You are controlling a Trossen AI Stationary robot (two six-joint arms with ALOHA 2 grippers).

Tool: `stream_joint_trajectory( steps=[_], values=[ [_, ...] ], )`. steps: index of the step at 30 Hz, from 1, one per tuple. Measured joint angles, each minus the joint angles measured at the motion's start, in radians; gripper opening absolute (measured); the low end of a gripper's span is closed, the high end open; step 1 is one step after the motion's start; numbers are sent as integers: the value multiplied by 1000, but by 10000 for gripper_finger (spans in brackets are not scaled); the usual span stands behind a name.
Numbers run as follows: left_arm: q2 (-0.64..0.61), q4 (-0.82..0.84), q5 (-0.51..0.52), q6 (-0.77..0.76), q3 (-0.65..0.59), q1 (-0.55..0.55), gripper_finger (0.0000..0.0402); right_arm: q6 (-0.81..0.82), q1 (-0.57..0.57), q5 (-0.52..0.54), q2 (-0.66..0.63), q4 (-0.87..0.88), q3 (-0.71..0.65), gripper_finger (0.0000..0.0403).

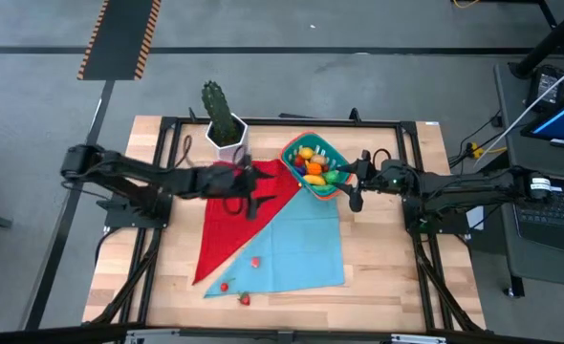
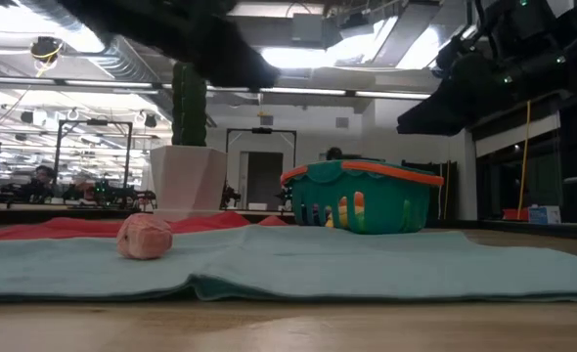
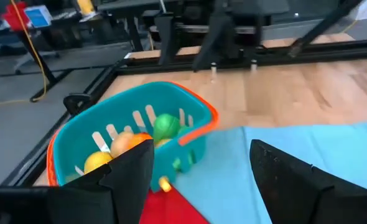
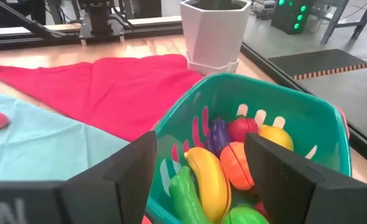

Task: Build produce basket
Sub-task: Put the pink peach into the blue basket

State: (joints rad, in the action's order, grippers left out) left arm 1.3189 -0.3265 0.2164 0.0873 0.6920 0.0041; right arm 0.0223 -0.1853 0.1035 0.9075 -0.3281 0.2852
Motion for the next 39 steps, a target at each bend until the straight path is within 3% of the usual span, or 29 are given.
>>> stream_joint_trajectory(
  steps=[7,19,26,39],
  values=[
    [-131,-6,67,-58,-145,-166,257,-4,-1,0,44,-51,0,245],
    [-141,1,68,-85,-162,-330,254,7,0,-12,65,-66,0,245],
    [-141,79,65,-151,-162,-355,254,78,0,-106,65,-64,0,245],
    [-140,194,-77,-314,-139,-355,253,152,18,-108,65,-65,0,245]
  ],
)
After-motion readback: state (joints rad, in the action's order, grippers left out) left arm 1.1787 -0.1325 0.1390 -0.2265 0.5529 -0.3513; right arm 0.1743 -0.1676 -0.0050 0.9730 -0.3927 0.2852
